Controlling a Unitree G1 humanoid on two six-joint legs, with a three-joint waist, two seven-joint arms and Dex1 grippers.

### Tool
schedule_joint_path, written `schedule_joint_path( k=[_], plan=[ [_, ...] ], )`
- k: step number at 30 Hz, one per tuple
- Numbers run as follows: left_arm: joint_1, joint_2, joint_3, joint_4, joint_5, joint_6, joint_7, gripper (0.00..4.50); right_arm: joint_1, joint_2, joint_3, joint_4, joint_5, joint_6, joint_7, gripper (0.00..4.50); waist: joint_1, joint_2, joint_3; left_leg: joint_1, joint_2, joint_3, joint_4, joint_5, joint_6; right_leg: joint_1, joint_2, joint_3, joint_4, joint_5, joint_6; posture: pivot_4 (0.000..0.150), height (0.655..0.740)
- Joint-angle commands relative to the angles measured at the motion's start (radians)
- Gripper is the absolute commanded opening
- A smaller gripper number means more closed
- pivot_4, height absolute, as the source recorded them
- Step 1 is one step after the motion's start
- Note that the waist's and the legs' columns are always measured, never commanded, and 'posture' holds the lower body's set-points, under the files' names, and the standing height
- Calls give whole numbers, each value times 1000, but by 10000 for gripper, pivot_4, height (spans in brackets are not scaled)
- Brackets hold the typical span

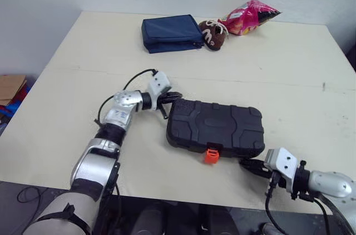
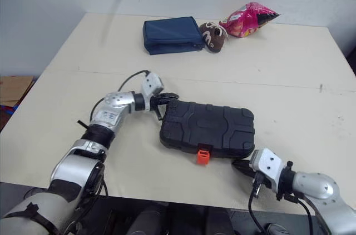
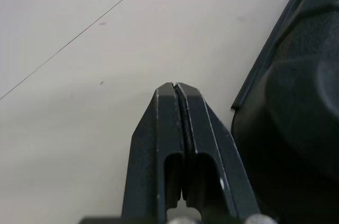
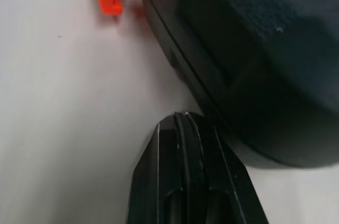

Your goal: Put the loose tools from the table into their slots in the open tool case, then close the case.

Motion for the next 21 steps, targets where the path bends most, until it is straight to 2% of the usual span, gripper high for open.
schedule_joint_path(
  k=[1,6,9,13,15,18,21],
  plan=[
    [-14,-7,0,55,15,-66,-49,0,-58,-8,-9,101,-69,-52,2,331,0,0,0,0,0,0,0,0,0,0,0,0,0,0,0,1500,7400],
    [18,20,9,12,-13,-95,-188,0,-201,1,-3,235,-117,-110,-1,331,-1,-1,0,0,0,1,1,0,0,0,0,0,0,1,0,1500,7400],
    [77,52,11,-77,-33,-103,-264,0,-302,18,15,339,-169,-157,-31,331,-3,-1,0,-1,0,0,1,0,0,0,0,0,0,1,0,1500,7400],
    [210,94,15,-316,-89,-40,-333,0,-447,64,40,472,-220,-193,-73,331,-7,-1,0,-1,1,0,1,0,0,-1,0,0,-1,1,0,1500,7400],
    [282,112,12,-456,-108,8,-333,0,-473,89,30,498,-215,-193,-90,331,-10,0,0,-2,1,0,1,0,0,-2,0,1,0,1,0,1500,7400],
    [411,114,48,-686,-147,135,-233,0,-463,109,3,509,-217,-196,-130,331,-10,0,0,-2,1,-1,0,0,0,-2,-1,1,-1,1,0,1500,7400],
    [492,140,78,-822,-191,220,-211,0,-412,116,-55,490,-198,-186,-174,331,-1,0,0,-3,1,-2,1,0,0,-1,-2,2,-1,1,0,1500,7400]
  ],
)
